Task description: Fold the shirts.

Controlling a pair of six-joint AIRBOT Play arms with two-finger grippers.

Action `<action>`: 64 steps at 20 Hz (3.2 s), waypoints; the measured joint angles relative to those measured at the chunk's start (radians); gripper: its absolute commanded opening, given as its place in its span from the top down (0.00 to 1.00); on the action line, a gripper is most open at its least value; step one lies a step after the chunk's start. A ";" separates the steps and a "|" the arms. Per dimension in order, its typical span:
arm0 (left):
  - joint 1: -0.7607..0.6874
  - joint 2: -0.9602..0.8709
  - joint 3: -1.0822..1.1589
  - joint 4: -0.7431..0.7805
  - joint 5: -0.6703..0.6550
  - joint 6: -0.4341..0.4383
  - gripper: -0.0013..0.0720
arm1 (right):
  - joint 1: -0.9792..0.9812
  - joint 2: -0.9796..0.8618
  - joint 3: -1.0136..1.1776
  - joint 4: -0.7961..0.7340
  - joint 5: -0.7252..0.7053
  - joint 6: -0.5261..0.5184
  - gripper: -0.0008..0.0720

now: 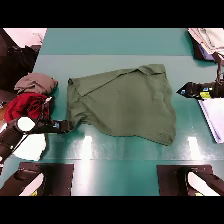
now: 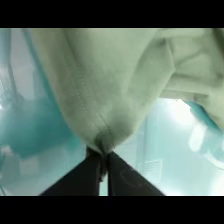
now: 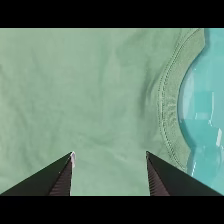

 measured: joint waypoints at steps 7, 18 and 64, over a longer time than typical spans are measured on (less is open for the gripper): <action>0.000 0.000 0.212 0.013 -0.109 0.003 0.95 | -0.093 0.003 -0.016 -0.064 0.196 0.000 0.30; 0.000 0.000 0.393 0.019 -0.149 0.026 0.95 | -0.269 0.003 -0.474 -0.043 0.214 -0.066 0.30; 0.103 -0.093 1.330 -0.128 -0.328 -0.055 0.95 | -0.174 0.043 0.950 -0.007 0.190 0.098 0.97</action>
